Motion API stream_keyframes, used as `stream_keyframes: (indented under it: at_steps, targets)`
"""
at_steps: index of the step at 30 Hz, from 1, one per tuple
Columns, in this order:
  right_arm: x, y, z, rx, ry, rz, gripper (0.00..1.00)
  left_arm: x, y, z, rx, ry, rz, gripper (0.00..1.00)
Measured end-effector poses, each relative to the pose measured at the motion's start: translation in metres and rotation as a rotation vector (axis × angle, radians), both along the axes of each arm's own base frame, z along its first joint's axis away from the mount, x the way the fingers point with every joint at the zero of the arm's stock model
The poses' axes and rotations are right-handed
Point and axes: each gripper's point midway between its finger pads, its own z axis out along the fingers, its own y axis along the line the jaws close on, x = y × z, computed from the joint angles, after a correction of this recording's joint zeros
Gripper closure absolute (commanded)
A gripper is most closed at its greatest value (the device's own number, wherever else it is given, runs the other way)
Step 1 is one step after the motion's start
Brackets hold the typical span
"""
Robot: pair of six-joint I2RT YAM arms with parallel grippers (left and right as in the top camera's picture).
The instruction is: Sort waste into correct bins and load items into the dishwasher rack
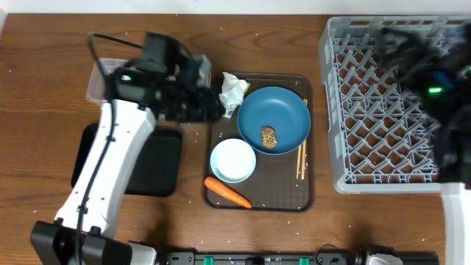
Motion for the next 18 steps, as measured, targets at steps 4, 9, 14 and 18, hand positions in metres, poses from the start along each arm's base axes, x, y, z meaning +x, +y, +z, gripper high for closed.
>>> stream_keyframes:
  at_steps: [4, 9, 14, 18]
  targets:
    - [0.006, 0.032, -0.044, -0.090, 0.128, 0.074, 0.01, -0.017, 0.013, -0.024, 0.155, 0.065, -0.009, 0.44]
    - [0.018, 0.046, -0.083, -0.157, 0.228, 0.110, 0.01, -0.032, 0.032, -0.073, 0.240, 0.184, 0.009, 0.47]
    - [0.025, 0.050, -0.103, -0.170, 0.277, 0.131, 0.01, -0.045, 0.033, -0.091, 0.267, 0.237, -0.013, 0.47]
    - [0.022, 0.058, -0.127, -0.185, 0.359, 0.166, 0.01, -0.050, 0.022, -0.094, 0.277, 0.223, -0.075, 0.47]
